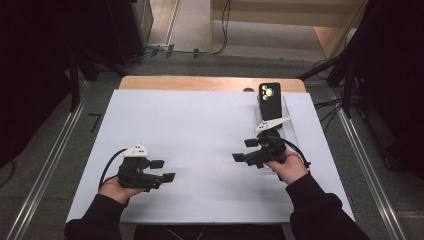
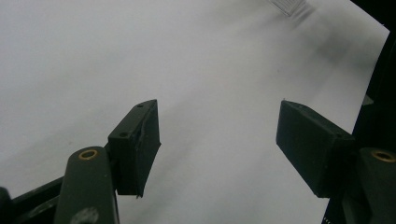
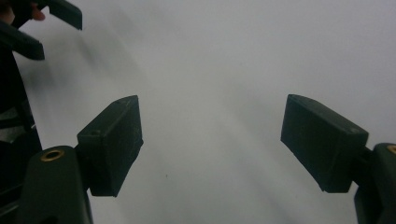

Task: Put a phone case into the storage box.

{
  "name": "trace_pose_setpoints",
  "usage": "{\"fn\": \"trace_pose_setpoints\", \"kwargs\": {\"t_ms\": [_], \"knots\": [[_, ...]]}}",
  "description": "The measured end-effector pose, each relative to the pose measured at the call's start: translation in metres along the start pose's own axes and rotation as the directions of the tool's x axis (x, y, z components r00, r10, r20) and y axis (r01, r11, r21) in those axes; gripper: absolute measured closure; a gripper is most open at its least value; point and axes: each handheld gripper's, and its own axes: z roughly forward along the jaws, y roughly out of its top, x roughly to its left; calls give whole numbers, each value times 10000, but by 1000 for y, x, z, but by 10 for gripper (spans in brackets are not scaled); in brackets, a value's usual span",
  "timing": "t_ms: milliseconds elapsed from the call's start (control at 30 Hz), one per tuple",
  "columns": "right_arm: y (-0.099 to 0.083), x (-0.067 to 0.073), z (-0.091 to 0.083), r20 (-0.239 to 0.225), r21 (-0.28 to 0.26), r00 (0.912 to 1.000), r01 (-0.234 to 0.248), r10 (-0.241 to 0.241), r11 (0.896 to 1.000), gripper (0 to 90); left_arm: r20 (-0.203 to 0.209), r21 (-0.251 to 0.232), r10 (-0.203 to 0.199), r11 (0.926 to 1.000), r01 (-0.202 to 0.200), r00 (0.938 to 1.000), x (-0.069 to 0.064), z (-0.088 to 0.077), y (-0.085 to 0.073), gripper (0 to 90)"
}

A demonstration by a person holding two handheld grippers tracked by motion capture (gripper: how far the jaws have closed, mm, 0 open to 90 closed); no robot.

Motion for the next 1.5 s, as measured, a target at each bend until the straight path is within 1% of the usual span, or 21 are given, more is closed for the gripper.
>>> {"fn": "trace_pose_setpoints", "kwargs": {"t_ms": [100,200,267,400,433,500,667,700,767,800,933,1067,1133,1233,1300,1433,1500], "knots": [[-10,-1,-1,-143,249,9999,-48,52,9997,188,38,-50,16,10000,-16,10000,-1,-1,-1,307],[-19,2,-2,-126,539,9998,171,-165,9984,187,15,-25,24,10000,-24,10000,-1,-1,-2,307],[-24,4,-3,-142,615,9995,300,-292,9977,187,69,-32,8,10000,-7,10000,-2,-1,-3,308],[-34,6,-6,-109,772,9994,346,-338,9964,185,126,-17,13,10000,-13,9999,-4,-1,-4,307],[-36,6,-6,-116,841,9995,289,-280,9960,185,171,-27,3,10000,-3,9999,-4,-1,-4,307],[-40,6,-7,-166,856,9993,351,-338,9957,185,212,0,4,10000,-4,9998,-4,-1,-5,308],[-51,6,-9,-176,1197,9996,224,-205,9926,184,208,40,20,10000,-21,9998,-5,-2,-6,308],[-52,6,-9,-186,1229,9998,141,-119,9923,184,227,24,1,10000,-2,9997,-5,-2,-7,308],[-55,5,-11,-187,1216,9997,193,-172,9924,182,245,12,17,10000,-17,9997,-5,-3,-7,308],[-56,4,-11,-175,1113,9996,234,-216,9935,181,260,24,9,10000,-10,9997,-5,-3,-8,308],[-62,0,-16,-26,1112,10000,36,-33,9938,180,240,22,-51,10000,51,9997,-5,-4,-9,307],[-66,-2,-19,207,1075,9996,159,-182,9941,180,220,22,-46,10000,45,9997,-4,-5,-11,308],[-69,-3,-21,252,1061,9995,183,-210,9942,180,225,24,-61,10000,60,9997,-4,-5,-11,308],[-73,-7,-22,216,1088,9997,105,-129,9940,181,187,25,-52,10000,51,9998,-3,-6,-12,307],[-76,-9,-24,291,1061,9996,-4,-27,9944,180,152,26,-58,10000,58,9999,-2,-6,-13,308],[-77,-13,-25,337,1010,9993,-198,164,9947,180,145,3,-142,9999,142,9998,-1,-6,-13,308],[-77,-14,-25,342,1050,9993,-199,164,9943,180,152,52,-104,9999,104,9998,-1,-6,-12,308]]}}
